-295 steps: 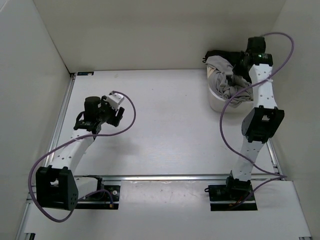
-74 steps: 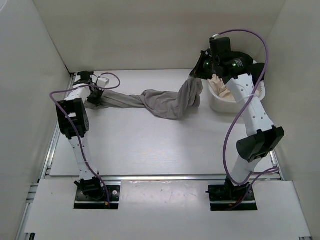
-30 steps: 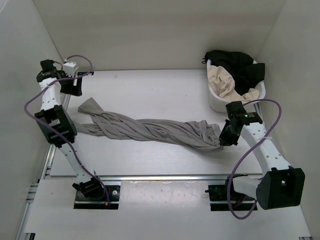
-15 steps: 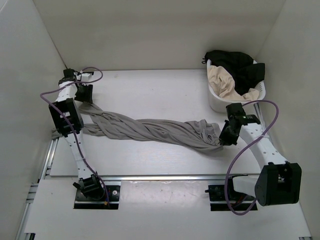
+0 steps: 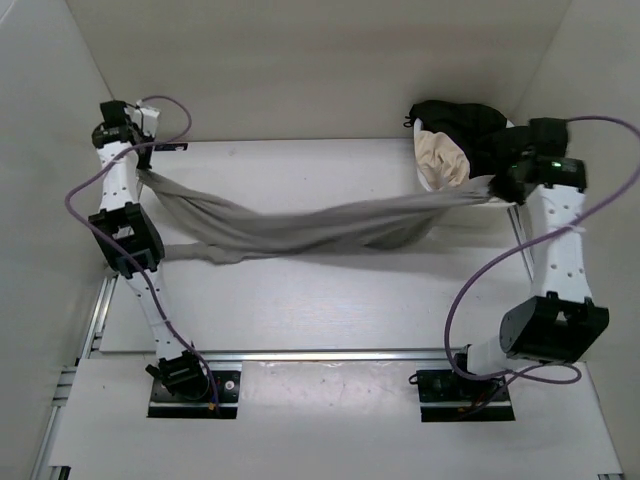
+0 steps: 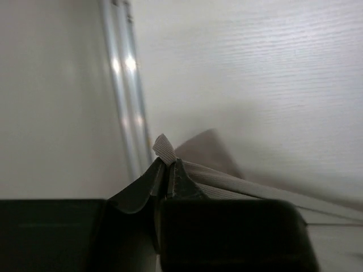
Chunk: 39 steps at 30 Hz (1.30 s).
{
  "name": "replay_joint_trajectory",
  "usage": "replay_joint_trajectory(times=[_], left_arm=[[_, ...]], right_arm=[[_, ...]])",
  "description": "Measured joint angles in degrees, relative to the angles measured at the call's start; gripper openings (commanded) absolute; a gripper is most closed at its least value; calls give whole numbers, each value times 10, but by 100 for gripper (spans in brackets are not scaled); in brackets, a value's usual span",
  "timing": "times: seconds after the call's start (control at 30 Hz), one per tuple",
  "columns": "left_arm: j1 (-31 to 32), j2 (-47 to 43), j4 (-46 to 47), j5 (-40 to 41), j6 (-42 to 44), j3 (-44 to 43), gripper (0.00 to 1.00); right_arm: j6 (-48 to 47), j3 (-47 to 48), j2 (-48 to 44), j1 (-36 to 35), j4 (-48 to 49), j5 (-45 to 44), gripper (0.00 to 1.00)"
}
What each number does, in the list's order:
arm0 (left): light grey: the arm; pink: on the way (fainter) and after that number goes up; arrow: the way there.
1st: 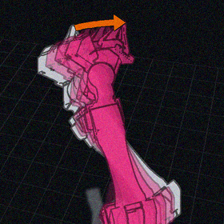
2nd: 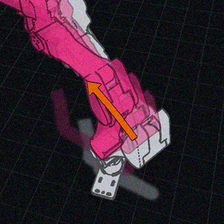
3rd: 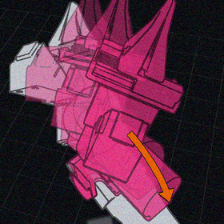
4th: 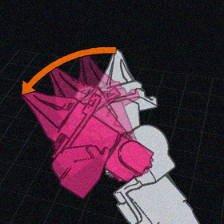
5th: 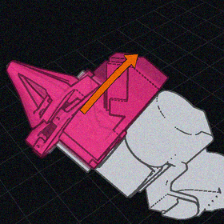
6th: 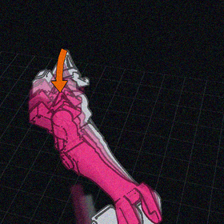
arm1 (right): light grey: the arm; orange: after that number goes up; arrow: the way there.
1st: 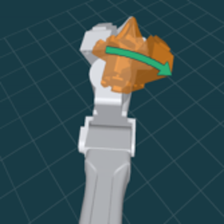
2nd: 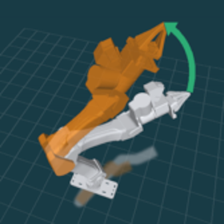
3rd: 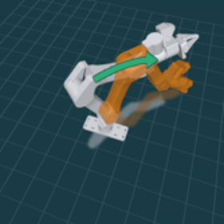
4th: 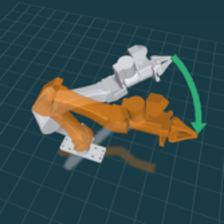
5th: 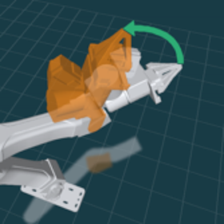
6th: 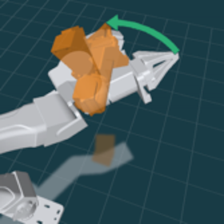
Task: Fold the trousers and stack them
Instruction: Flatten the trousers out
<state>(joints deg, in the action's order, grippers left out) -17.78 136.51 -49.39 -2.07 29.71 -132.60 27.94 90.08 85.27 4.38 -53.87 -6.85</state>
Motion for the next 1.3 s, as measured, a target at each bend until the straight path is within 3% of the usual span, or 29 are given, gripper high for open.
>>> replay_joint_trajectory(times=[0.13, 0.3, 0.5, 0.7, 0.87, 0.93, 1.1, 1.3], left_arm=[[-18, -115, 7, -1, 6, 49, 14], [-77, -248, 14, -11, 7, 160, 14], [-141, -265, -30, -1, 47, 255, 14], [-174, -285, -45, -1, 82, 441, 14], [-201, -355, -38, -9, 106, 614, 14], [-202, -377, -38, -12, 111, 645, 14], [-202, -383, -38, -31, 111, 606, 14], [-200, -277, -59, -75, 72, 324, 14]], right_arm=[[-1, 23, -49, 95, -2, -1, 0], [3, -101, -99, 101, -5, 21, 0], [14, -232, -103, 110, -19, 40, 0], [17, -289, -144, 132, -15, 28, 0], [32, -423, -154, 133, 20, 47, 0], [37, -470, -150, 136, 22, 54, 0], [38, -452, -145, 143, 20, 58, 0], [25, -234, -72, 147, 26, 51, 0]])
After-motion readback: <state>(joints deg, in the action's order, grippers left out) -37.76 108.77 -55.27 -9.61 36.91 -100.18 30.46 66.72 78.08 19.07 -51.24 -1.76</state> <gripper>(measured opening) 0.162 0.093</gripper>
